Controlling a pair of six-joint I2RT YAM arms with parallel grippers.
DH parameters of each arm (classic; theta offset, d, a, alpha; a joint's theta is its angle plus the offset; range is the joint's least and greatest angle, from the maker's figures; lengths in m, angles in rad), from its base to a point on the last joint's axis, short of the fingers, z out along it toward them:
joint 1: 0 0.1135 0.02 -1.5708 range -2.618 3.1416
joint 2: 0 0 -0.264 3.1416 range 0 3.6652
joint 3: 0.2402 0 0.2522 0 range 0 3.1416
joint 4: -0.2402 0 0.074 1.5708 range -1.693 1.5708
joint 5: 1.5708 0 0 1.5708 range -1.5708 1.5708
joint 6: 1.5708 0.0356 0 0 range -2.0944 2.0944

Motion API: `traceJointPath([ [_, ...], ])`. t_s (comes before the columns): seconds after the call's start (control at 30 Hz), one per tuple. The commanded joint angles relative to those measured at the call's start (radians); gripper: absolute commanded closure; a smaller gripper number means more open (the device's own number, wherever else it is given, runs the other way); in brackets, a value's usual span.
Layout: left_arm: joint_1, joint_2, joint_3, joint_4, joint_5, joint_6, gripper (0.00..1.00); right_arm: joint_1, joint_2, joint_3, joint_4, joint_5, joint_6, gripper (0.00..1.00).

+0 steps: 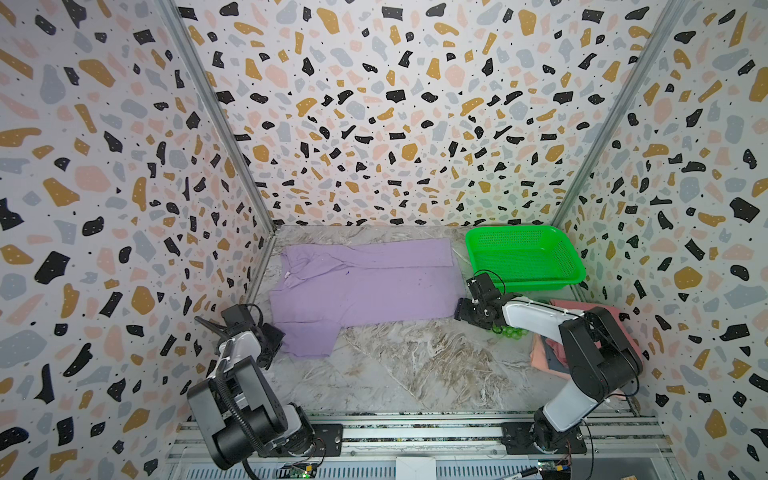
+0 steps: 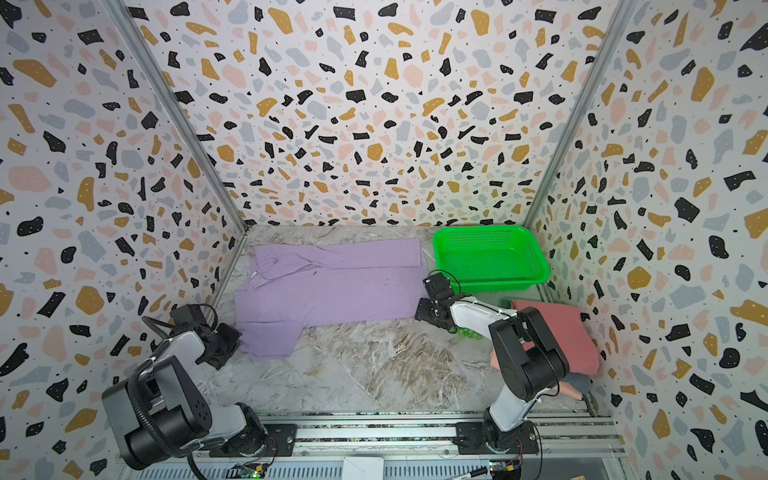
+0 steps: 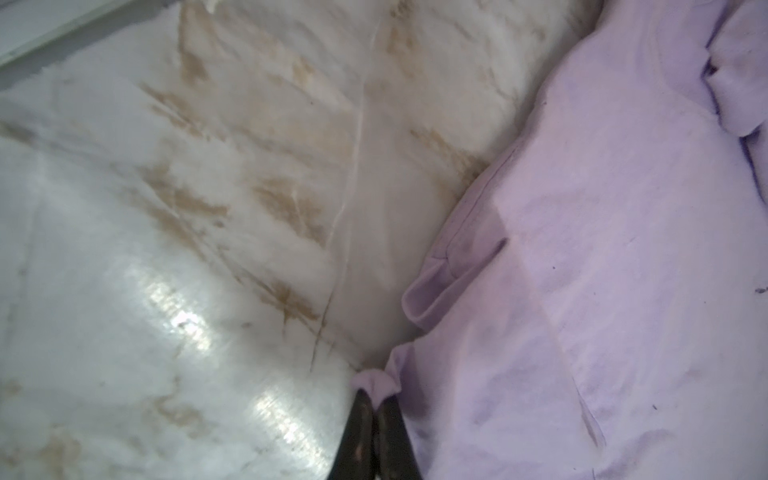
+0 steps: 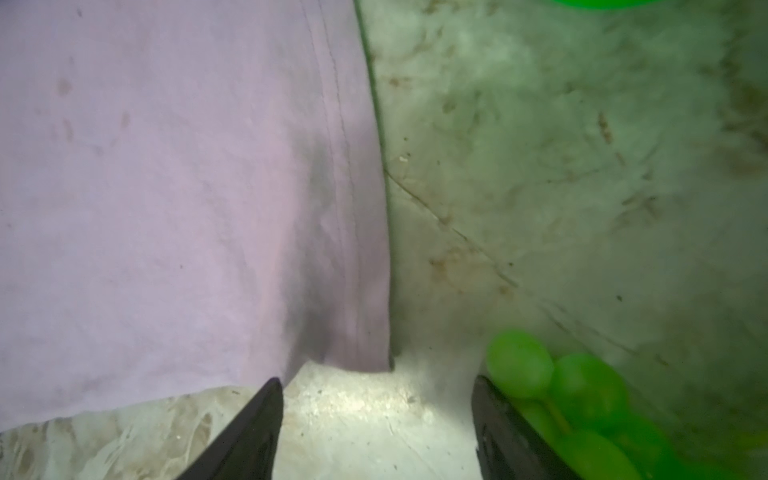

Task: Fold and stack the t-shirts

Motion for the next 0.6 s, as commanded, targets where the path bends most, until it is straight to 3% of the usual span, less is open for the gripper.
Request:
traceJointPath([
  [0.0,0.000,-0.009,-0.023,-0.004,0.029,-0.011,1.00,-0.010,-0.001,-0.004,-0.012,0.009,0.006,0.32],
  [0.2,0.000,-0.031,-0.027,-0.017,0.022,0.000,1.00,0.021,0.133,0.104,-0.042,0.083,-0.047,0.38],
  [0.37,0.000,-0.082,-0.041,-0.021,0.002,-0.011,1.00,0.057,0.217,0.161,-0.150,0.144,-0.072,0.57],
  [0.57,0.000,-0.130,-0.049,-0.034,-0.005,-0.026,1.00,0.090,0.191,0.105,-0.211,0.186,-0.081,0.56],
])
